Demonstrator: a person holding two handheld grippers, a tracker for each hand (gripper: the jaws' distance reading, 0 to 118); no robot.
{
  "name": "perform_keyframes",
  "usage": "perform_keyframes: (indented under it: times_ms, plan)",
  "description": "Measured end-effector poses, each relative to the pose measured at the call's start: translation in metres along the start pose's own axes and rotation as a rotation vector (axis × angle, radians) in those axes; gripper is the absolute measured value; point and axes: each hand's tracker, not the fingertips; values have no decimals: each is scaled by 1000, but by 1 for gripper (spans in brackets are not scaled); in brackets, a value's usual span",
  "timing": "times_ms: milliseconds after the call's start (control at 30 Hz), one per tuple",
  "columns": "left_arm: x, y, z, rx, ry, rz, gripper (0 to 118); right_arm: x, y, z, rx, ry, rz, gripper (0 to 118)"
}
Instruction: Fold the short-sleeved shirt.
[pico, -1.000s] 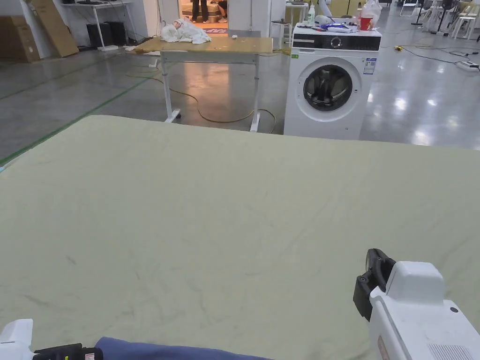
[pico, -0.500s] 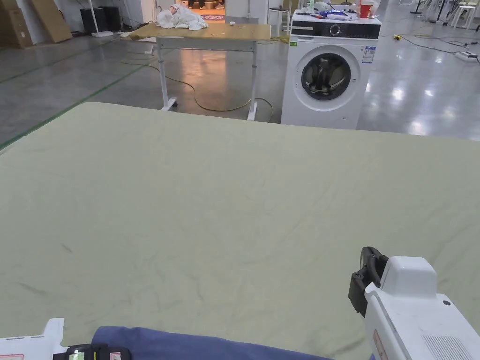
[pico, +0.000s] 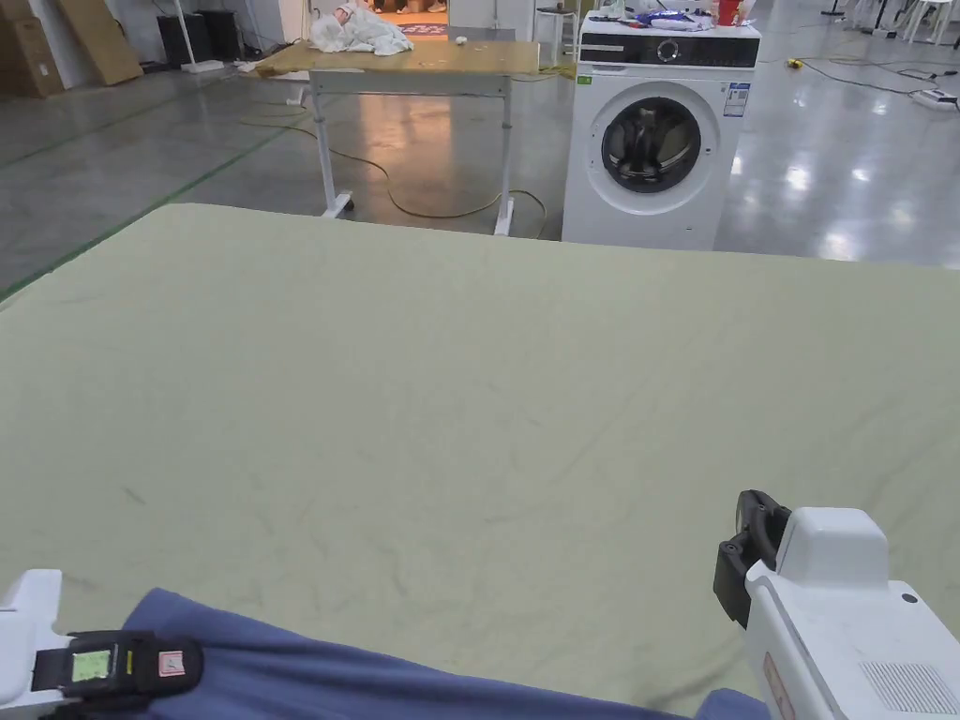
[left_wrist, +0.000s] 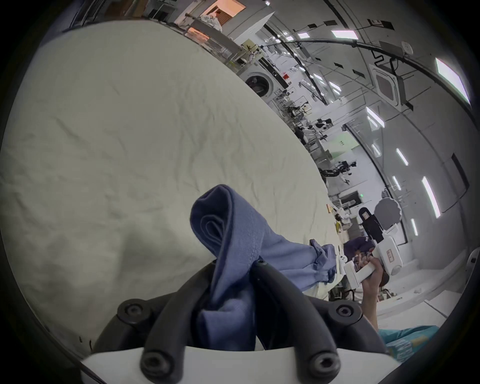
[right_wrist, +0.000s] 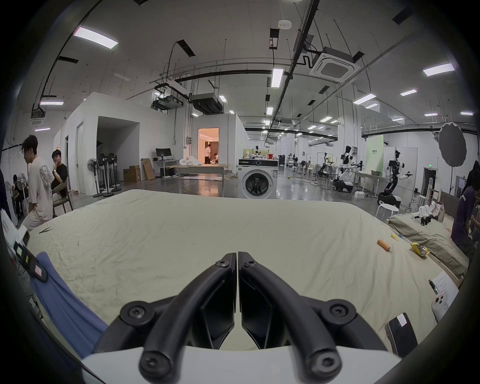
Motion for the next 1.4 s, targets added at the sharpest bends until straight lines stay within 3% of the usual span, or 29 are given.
perform_keyframes:
  times_ms: [233, 400, 500, 700, 967, 1167, 1233, 1367, 1400]
  plan:
    - [5, 7, 48, 33, 228, 21, 8, -5, -4, -3, -6, 13, -22, 0]
    - [44, -10, 38, 0, 197, -33, 8, -14, -4, -5, -4, 37, -24, 0]
    - [71, -16, 27, 8, 67, -13, 8, -17, -4, -5, -6, 53, -25, 0]
    - [126, -27, -28, -44, -67, -22, 8, -18, -8, -5, -12, 54, -31, 0]
    - [139, -59, -153, -207, 93, -46, 8, -3, -15, -1, -35, 22, -41, 0]
    - [141, -83, -200, -260, 226, -89, 10, 6, -18, 1, -47, -2, -41, 0]
    - [144, -86, -201, -245, 235, -83, 20, 7, -19, 1, -49, -5, -40, 0]
    - [156, -81, -185, -241, 164, -103, 58, 7, -20, 1, -54, -2, -39, 0]
    - [160, -79, -178, -239, 147, -120, 60, 7, -20, 1, -56, -1, -40, 0]
